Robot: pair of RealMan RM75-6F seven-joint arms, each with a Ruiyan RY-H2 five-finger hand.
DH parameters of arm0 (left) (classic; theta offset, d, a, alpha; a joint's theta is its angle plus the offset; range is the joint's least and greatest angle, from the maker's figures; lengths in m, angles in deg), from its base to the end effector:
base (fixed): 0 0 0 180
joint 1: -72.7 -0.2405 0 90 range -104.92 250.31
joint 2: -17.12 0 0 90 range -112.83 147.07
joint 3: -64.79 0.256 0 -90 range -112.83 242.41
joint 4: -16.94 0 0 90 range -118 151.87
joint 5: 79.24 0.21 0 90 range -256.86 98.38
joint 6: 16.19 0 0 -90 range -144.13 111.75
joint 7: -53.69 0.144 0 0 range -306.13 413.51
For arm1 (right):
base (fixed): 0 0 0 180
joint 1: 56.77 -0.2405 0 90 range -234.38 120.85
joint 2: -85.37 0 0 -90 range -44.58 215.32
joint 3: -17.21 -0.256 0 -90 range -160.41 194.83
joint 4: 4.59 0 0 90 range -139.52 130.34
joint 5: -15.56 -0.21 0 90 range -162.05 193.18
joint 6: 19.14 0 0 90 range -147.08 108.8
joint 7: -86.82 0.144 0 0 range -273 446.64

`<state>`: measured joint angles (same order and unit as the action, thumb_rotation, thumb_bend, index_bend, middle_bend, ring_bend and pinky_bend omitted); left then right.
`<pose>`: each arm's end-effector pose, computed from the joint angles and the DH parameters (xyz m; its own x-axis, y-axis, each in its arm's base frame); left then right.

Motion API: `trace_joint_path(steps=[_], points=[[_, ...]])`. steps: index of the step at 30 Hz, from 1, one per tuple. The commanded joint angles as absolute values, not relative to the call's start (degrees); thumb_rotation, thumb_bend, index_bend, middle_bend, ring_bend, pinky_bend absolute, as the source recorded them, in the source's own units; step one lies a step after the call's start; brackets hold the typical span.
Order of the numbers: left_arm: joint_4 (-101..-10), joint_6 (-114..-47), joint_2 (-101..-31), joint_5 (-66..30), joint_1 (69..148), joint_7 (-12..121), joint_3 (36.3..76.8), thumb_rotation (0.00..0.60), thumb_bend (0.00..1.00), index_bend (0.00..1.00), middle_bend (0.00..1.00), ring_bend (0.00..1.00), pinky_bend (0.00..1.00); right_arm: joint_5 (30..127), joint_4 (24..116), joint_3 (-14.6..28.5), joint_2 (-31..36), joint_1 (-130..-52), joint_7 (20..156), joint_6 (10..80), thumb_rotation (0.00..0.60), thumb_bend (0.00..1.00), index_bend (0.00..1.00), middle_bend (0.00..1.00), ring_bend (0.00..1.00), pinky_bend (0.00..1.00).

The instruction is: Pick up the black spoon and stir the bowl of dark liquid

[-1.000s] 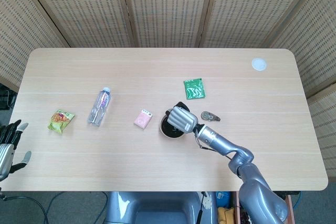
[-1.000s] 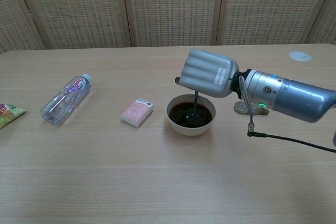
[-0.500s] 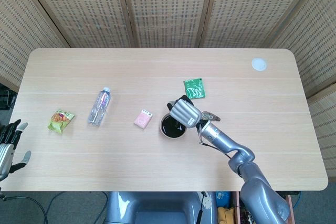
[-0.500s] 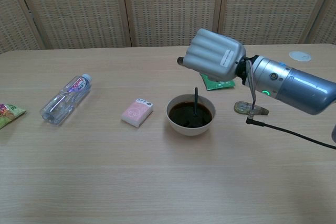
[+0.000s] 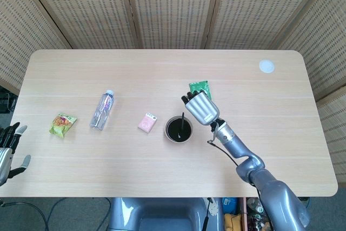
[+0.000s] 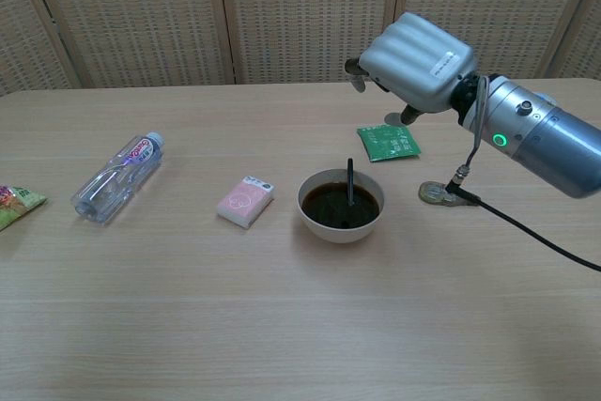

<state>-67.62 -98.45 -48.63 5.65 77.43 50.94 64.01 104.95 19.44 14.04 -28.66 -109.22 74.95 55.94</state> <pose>-0.3441 0.1742 0.1544 0.4471 0.0796 0.8909 0.8927 0.0225 -0.4500 -0.1313 -0.4077 -0.0394 0.6662 0.4684 0.5803 -0.3722 -0.4654 0.8030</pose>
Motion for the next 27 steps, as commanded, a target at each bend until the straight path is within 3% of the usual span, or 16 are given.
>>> trace_joint_path(steps=[1,9,11,14,19,27], points=[[-67.62,-98.52,-48.59,5.74,77.39,50.89,64.03,0.600,0.41,0.05,0.00,0.00,0.00,101.70,31.41,11.50,-22.57,-107.07,74.77,53.39,0.600,0.31,0.48,0.58,0.61,0.80],[-67.62,-98.99,-48.44,6.09,77.27,50.71,64.05,0.600,0.41,0.05,0.00,0.00,0.00,94.52,52.23,8.36,-12.64,-102.69,69.37,49.16,0.600,0.31,0.45,0.40,0.38,0.56],[-67.57,-98.97,-48.45,6.09,77.28,50.61,64.05,0.600,0.41,0.05,0.00,0.00,0.00,92.08,57.08,7.70,-10.29,-101.33,67.77,48.24,0.600,0.31,0.43,0.36,0.31,0.44],[-67.61,-98.86,-48.52,6.09,77.25,50.06,64.11,0.600,0.41,0.05,0.00,0.00,0.00,89.21,62.67,7.10,-7.39,-99.03,64.34,48.87,0.600,0.31,0.41,0.31,0.24,0.35],[-67.67,-99.41,-48.59,6.45,77.08,50.12,64.16,0.600,0.41,0.05,0.00,0.00,0.00,84.15,70.49,6.83,-3.07,-95.31,61.82,48.49,0.600,0.31,0.39,0.27,0.19,0.32],[-68.67,-100.85,-48.79,7.31,76.77,51.55,64.12,0.600,0.41,0.05,0.00,0.00,0.00,84.72,73.85,8.32,0.00,-90.00,64.55,52.84,0.600,0.31,0.39,0.26,0.18,0.30]])
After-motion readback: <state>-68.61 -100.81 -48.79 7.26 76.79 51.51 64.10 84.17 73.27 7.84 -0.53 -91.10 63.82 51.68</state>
